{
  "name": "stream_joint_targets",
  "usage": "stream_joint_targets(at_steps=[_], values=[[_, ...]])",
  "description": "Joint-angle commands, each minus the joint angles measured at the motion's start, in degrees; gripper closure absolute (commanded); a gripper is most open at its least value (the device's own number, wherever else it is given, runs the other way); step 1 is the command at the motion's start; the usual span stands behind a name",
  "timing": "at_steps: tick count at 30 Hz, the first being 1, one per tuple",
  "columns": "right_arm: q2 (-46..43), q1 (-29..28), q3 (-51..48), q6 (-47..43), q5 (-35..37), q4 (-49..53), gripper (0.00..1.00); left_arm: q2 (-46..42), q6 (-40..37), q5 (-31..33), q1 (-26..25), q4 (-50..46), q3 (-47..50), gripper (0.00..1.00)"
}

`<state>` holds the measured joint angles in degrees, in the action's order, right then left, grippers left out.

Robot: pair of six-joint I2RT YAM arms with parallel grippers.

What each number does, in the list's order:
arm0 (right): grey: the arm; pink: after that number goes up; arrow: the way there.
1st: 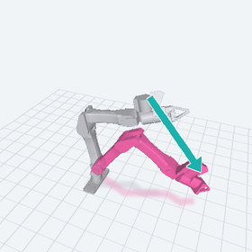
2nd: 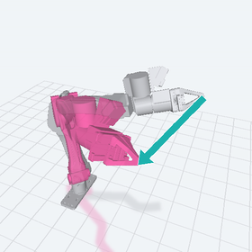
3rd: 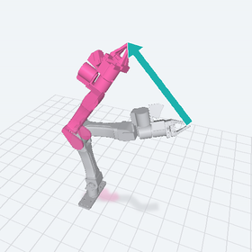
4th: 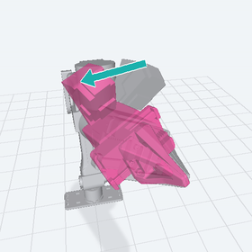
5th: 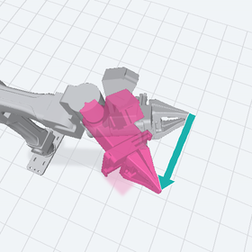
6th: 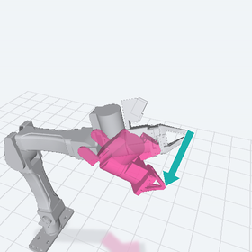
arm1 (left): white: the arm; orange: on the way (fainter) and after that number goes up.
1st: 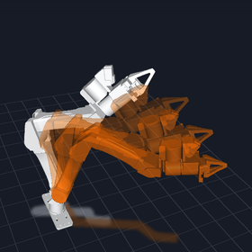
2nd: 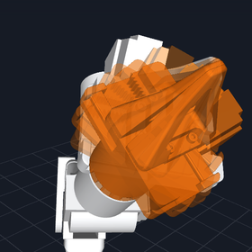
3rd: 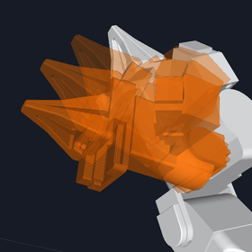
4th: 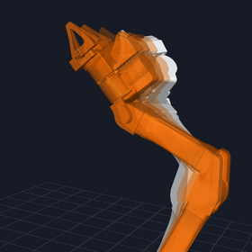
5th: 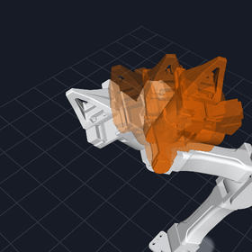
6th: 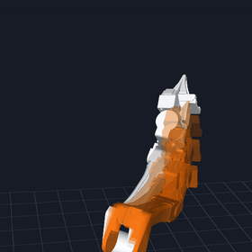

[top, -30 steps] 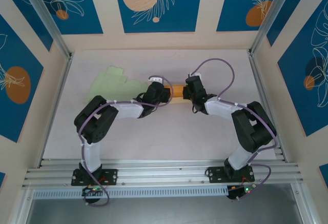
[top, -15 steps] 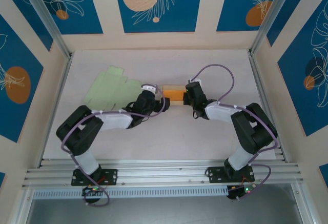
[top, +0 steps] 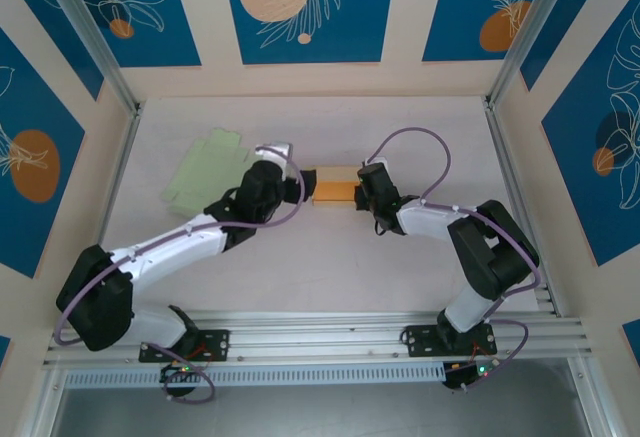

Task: Fold the paper box

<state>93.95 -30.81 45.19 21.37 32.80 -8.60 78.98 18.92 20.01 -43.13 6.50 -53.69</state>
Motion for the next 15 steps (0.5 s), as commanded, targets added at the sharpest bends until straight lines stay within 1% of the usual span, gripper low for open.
stream_joint_targets(at_steps=[1, 3, 7, 12, 15], values=[[0.42, -0.91, 0.07, -0.91, 0.18, 0.62, 0.84, 5.51, -9.65, -1.78, 0.88, -10.89, -9.4, 0.13], [0.28, -1.09, 0.16, -1.03, 0.3, 0.87, 0.84, 10.49, -12.83, -3.15, 1.03, -14.92, -15.68, 0.13], [0.18, -1.38, 0.25, -0.92, 0.08, 1.21, 0.83, 21.76, -16.94, -3.02, 1.14, -22.68, -27.37, 0.15], [0.18, -1.55, 0.8, -0.9, -0.53, 2.45, 0.83, 32.26, -17.82, -2.24, 1.15, -26.74, -34.65, 0.17], [0.1, -1.6, 1.13, -0.97, -0.55, 3.65, 0.83, 35.96, -17.8, -1.85, 1.19, -28.56, -36.65, 0.18]])
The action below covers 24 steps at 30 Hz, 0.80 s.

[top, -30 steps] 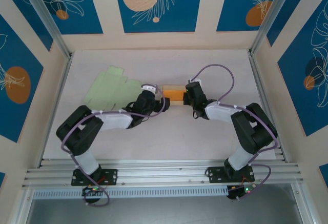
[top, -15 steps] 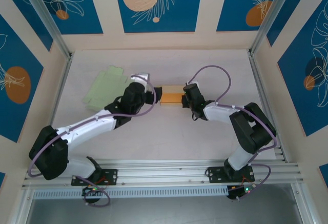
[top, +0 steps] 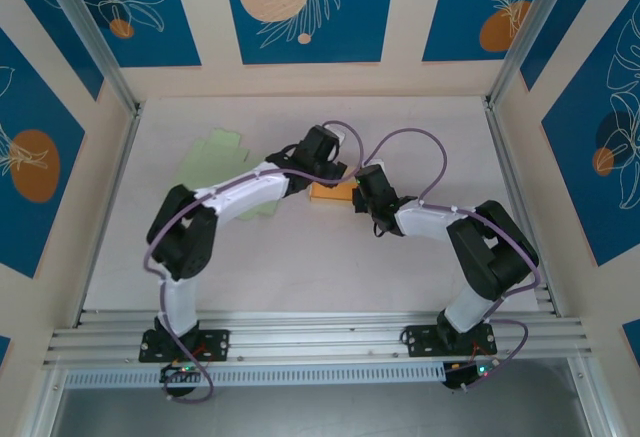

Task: Fold the paper box

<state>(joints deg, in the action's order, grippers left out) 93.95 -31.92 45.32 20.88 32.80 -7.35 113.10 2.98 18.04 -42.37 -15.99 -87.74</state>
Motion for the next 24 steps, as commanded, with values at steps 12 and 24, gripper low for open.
stream_joint_targets(at_steps=[12, 24], values=[[-7.37, -1.46, -0.64, 0.13, -2.17, 10.04, 0.44, 3.76, 1.35, -0.11, 0.44, -3.25, 1.97, 0.19], [-24.58, -2.32, -1.8, 2.38, -5.59, 24.99, 0.27, 2.78, 4.29, 0.21, 0.52, 1.83, 6.51, 0.18]])
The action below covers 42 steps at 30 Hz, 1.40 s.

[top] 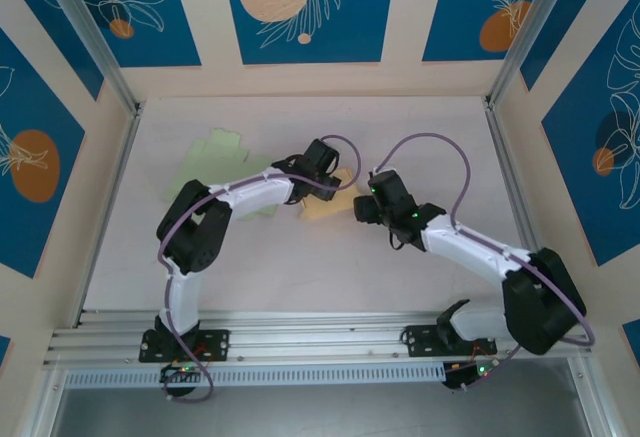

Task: Fold the paper box

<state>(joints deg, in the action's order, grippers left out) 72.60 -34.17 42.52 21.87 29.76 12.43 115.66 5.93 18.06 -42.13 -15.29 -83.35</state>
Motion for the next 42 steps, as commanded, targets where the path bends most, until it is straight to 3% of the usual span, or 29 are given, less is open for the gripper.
stream_joint_targets(at_steps=[1, 8, 16, 23, 33, 42], values=[[-3.76, 0.33, 2.32, 1.42, -3.55, 6.75, 0.27, -0.26, 1.7, 0.33, 0.24, 1.76, 2.76, 0.18], [3.38, 5.4, 14.1, 1.36, -12.25, 14.94, 0.28, -6.16, 4.1, 0.02, 0.28, 4.89, 6.8, 0.17], [18.42, 9.97, 24.07, -0.42, -21.6, 14.58, 0.33, -13.41, 6.66, 1.25, 0.51, 4.9, 10.57, 0.14], [26.95, 13.09, 28.57, 0.13, -31.0, 12.47, 0.33, -13.66, 11.44, -0.97, 2.33, 6.33, 16.24, 0.16], [32.85, 15.44, 26.96, 1.39, -37.08, 9.24, 0.34, -10.83, 18.54, -9.76, 7.16, 12.92, 22.98, 0.3], [34.12, 17.99, 22.22, 5.82, -49.22, 0.49, 0.34, -9.89, 22.9, -15.95, 10.59, 17.65, 27.96, 0.46]])
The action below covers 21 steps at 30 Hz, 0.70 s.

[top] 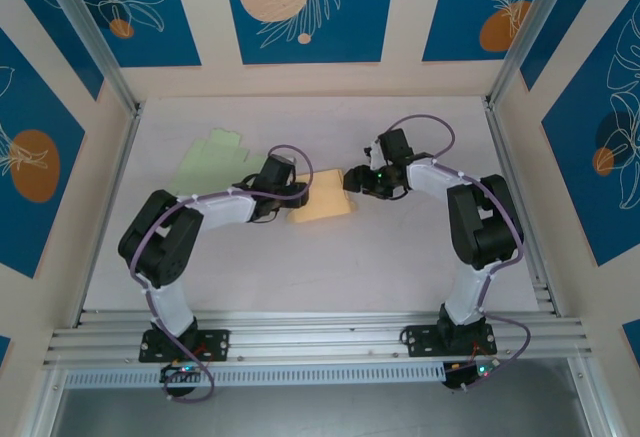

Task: Fold the paper box

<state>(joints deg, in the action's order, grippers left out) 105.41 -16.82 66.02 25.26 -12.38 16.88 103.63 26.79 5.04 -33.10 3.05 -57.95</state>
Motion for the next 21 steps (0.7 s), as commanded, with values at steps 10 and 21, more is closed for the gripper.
stream_joint_targets(at_steps=[10, 21], values=[[4.69, 1.55, -2.65, 6.23, -16.39, -12.26, 0.31, 3.49, 6.01, -12.6, 7.39, 4.18, 5.61, 0.74], [7.79, 1.7, -3.22, 10.29, -21.01, -17.5, 0.3, 4.59, 8.18, -18.33, 12.3, 6.95, 7.34, 0.94]])
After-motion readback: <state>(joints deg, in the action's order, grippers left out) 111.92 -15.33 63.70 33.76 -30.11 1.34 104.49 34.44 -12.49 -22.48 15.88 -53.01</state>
